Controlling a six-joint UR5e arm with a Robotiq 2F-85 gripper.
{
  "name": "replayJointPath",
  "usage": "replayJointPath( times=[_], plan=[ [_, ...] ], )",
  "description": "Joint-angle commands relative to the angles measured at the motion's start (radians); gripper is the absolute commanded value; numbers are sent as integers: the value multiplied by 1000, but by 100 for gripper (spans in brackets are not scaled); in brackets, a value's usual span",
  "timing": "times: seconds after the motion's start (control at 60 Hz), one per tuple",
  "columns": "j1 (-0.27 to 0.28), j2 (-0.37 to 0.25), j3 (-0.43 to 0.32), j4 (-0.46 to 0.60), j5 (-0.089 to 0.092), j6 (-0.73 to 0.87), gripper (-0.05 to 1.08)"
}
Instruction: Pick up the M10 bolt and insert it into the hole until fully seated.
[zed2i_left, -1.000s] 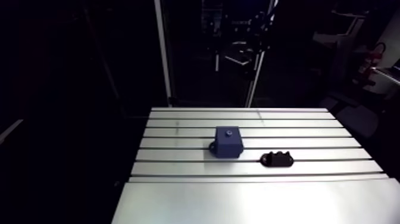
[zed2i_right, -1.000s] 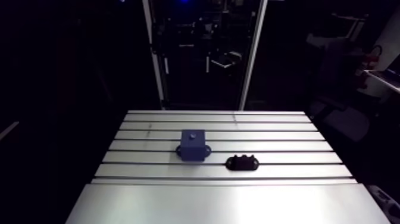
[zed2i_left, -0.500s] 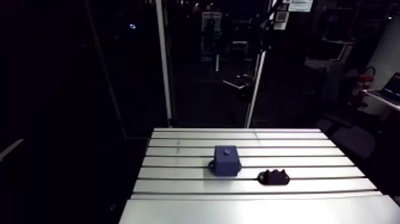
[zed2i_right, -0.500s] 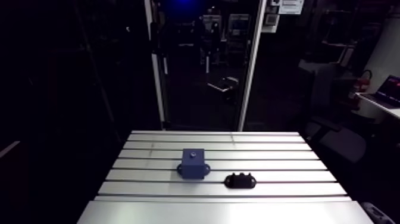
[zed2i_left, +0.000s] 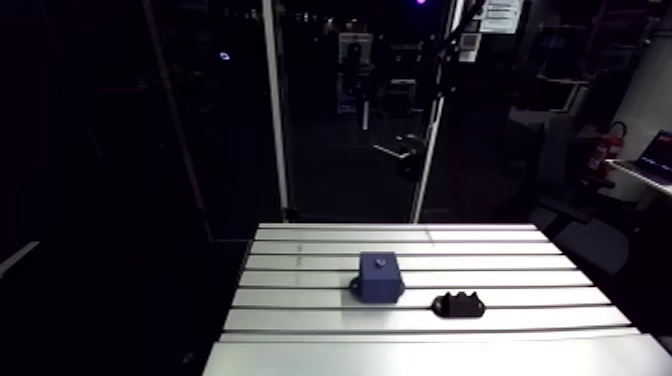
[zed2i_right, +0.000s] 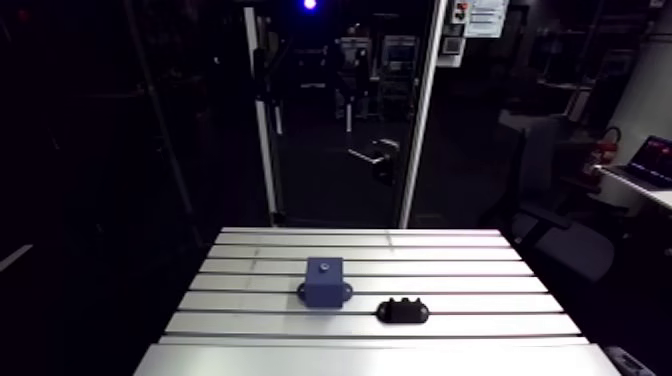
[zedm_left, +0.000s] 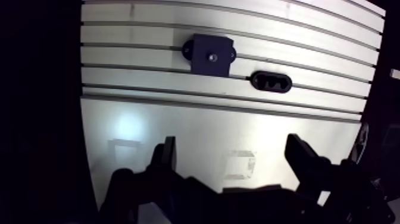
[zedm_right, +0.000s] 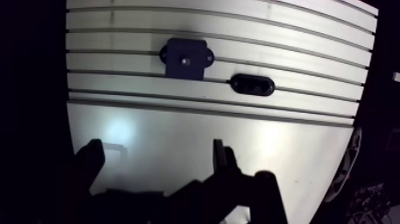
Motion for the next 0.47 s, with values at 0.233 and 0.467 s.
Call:
replayJointPath(
  times=[0.233,0.467],
  plan=[
    [1,4,8,-2,-3,1,0],
    [1,11,7,-3,-3,1,0]
  ],
)
